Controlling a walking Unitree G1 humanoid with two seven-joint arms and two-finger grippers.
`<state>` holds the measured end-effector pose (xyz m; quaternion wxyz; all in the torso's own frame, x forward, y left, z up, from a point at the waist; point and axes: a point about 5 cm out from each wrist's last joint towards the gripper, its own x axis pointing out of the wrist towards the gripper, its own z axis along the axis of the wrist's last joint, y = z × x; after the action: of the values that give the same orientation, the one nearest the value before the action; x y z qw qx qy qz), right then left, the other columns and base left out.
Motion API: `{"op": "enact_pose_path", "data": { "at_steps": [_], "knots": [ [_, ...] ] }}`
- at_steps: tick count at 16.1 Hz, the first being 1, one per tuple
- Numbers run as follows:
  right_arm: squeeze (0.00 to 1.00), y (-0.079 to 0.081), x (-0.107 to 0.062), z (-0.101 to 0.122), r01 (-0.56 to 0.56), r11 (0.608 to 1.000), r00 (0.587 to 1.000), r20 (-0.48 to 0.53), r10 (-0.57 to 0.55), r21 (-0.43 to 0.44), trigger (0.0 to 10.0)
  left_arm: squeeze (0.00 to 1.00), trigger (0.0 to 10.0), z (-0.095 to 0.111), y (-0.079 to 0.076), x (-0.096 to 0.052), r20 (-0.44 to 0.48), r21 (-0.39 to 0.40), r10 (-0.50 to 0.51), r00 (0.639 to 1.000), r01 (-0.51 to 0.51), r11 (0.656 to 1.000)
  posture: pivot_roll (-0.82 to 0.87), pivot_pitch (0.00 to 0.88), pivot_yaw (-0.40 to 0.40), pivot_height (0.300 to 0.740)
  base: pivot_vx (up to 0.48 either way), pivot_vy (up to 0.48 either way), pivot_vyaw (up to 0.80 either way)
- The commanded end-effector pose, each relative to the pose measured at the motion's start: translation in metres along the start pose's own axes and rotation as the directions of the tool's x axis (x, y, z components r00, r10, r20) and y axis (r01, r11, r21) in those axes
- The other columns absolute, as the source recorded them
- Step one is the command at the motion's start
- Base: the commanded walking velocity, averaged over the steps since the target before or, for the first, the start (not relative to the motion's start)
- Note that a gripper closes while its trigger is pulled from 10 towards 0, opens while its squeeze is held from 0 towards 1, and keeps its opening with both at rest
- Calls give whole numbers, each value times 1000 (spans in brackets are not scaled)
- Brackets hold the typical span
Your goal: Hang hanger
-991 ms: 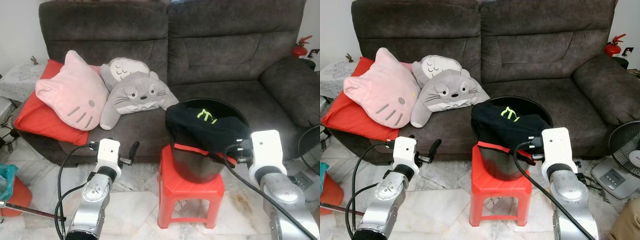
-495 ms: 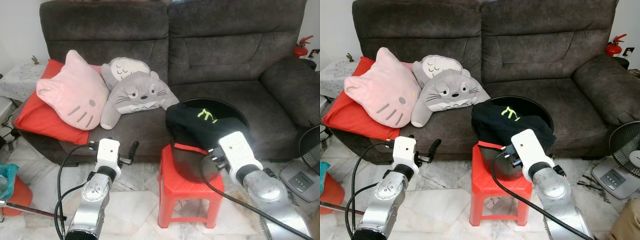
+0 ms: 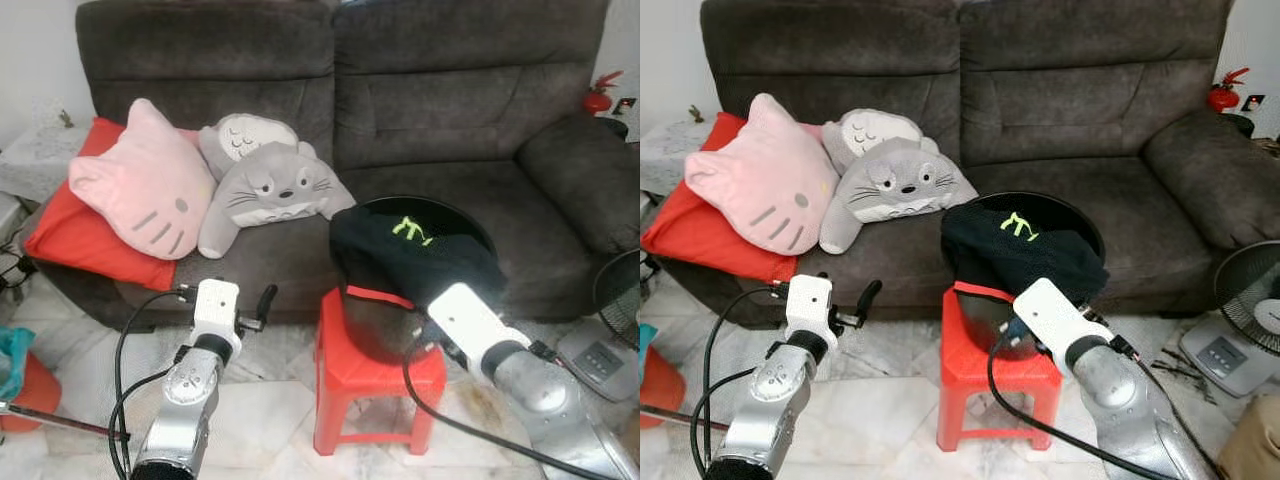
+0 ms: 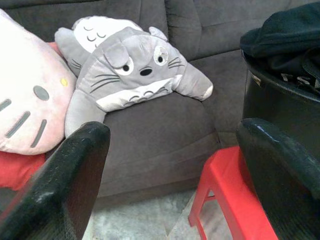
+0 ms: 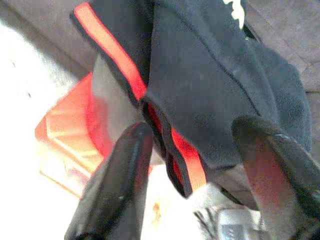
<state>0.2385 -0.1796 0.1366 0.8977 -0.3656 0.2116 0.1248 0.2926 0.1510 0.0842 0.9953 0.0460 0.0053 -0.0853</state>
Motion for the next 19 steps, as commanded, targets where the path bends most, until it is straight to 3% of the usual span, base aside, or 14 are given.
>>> {"op": "enact_pose_path", "data": {
  "at_steps": [1,4,5,6,15,19],
  "knots": [
    [1000,0,-5,4,-3,999,1000,8,3,-38,10000,0,10000,0,5,0,7,3,15,1000,-15,1000,-80,0,28,740,0,0,0],
    [1000,-7,-5,0,42,994,999,-19,-44,-97,10000,0,10000,0,5,0,6,3,20,1000,-20,1000,-81,0,26,740,0,0,0],
    [675,-9,-5,-1,55,992,998,-27,-59,-113,10000,0,10000,0,5,1,7,2,21,1000,-21,1000,-80,0,26,740,0,0,0],
    [0,-12,-4,-3,72,988,996,-34,-77,-138,10000,0,10000,-1,5,1,7,1,21,1000,-21,1000,-80,0,25,740,0,0,0],
    [0,-12,8,-11,85,980,993,-65,-98,-183,10000,0,10000,0,5,0,11,-1,28,1000,-28,1000,-74,0,23,740,0,0,0],
    [0,-21,12,-11,142,968,986,-54,-157,-207,10000,0,10000,0,5,0,12,-3,32,999,-32,999,-74,0,21,740,0,0,0]
  ]
}}
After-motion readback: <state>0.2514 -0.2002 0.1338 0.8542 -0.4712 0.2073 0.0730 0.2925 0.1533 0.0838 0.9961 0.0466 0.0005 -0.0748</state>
